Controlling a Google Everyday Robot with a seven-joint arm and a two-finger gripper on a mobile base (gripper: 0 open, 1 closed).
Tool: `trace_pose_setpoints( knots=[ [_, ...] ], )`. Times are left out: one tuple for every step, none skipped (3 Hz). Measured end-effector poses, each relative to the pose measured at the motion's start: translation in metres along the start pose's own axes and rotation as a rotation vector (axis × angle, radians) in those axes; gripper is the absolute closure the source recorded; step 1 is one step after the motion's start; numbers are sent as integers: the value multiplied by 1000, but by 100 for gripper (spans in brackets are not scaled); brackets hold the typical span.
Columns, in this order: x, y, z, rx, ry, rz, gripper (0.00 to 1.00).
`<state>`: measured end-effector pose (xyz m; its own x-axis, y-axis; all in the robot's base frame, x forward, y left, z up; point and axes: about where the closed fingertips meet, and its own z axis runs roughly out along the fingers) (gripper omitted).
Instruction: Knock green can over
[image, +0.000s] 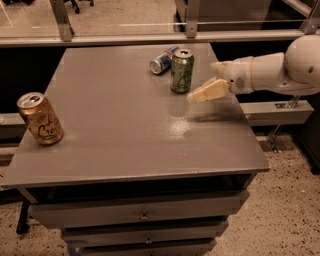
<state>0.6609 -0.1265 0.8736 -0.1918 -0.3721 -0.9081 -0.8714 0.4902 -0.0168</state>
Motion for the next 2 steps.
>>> trace_pose_setpoints(
  knots=[
    [-12, 3, 37, -68, -99, 26, 0],
    [-29, 15, 61, -138, -182, 28, 0]
  ],
)
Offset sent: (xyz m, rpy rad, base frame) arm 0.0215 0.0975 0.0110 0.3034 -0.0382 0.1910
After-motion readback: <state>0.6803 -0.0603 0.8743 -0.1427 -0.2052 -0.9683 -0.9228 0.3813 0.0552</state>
